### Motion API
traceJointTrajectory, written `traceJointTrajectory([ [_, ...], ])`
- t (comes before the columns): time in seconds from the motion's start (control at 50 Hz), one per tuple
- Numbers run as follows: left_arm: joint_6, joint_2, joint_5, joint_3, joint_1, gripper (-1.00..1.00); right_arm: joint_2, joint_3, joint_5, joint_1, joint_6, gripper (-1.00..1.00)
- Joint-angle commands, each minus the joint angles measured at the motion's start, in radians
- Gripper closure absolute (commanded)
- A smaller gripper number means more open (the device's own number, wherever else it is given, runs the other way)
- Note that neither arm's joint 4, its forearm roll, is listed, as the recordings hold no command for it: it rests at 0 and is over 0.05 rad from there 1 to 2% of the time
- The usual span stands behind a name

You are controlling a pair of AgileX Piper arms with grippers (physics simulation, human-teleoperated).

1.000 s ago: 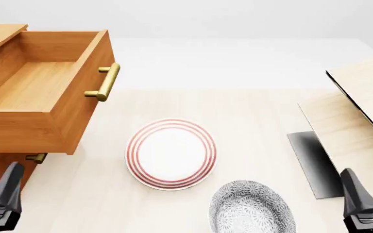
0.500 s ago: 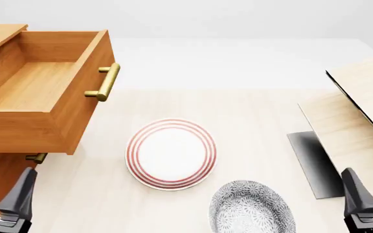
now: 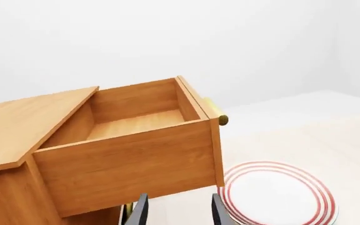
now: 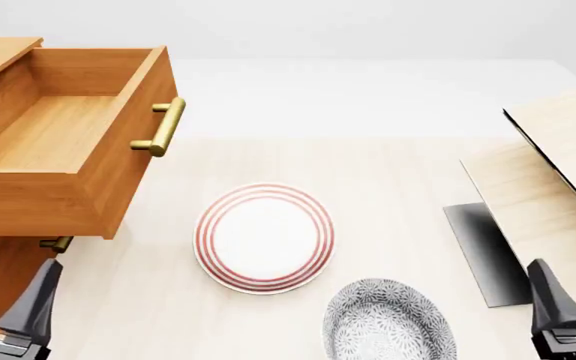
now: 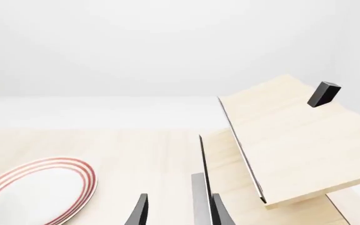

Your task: Close the top drawer of the cabinet.

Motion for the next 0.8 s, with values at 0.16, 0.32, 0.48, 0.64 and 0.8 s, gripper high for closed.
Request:
traceJointTrajectory([
  [0.16, 0.028, 0.0, 0.098, -0.115, -0.064, -1.0, 0.001, 0.001, -0.002, 0.0, 0.0, -1.0],
  [0.32, 0.046, 0.0, 0.135, -0.148, -0.102, -1.0, 0.001, 0.001, -0.002, 0.0, -0.001, -1.0],
  [0.48, 0.067, 0.0, 0.163, -0.174, -0.131, -1.0, 0.002, 0.001, -0.003, 0.0, 0.0, -1.0],
  [0.64, 0.101, 0.023, 0.177, -0.214, -0.167, -1.0, 0.003, 0.001, -0.003, 0.0, 0.001, -1.0],
  [0.8, 0.137, 0.097, 0.116, -0.232, -0.203, -1.0, 0.005, 0.001, -0.004, 0.0, 0.001, -1.0],
])
